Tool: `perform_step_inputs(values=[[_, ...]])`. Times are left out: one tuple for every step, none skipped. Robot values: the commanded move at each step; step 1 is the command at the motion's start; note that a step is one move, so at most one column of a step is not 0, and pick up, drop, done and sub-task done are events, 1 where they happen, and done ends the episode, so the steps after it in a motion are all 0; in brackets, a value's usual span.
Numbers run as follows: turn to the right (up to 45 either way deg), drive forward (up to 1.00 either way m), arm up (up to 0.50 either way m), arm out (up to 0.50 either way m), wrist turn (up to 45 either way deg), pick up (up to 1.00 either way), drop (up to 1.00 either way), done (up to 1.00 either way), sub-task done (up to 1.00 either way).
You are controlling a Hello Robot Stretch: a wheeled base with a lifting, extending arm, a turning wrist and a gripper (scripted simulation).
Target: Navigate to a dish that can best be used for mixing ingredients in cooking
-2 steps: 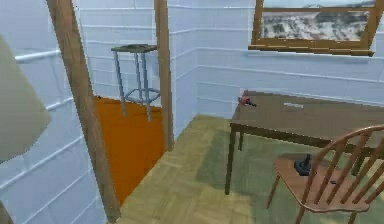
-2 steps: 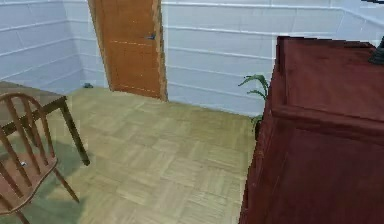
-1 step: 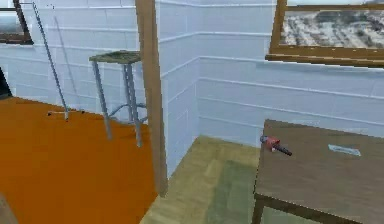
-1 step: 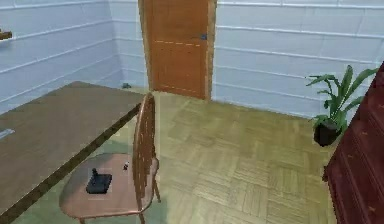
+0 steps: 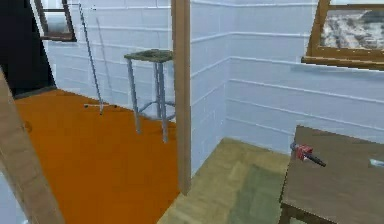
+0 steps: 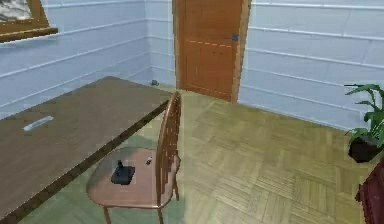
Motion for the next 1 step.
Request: perform_step_inputs(values=[[0.0,0.70,0.00,0.00,0.0,0.00,0.00,0.00,0.00]])
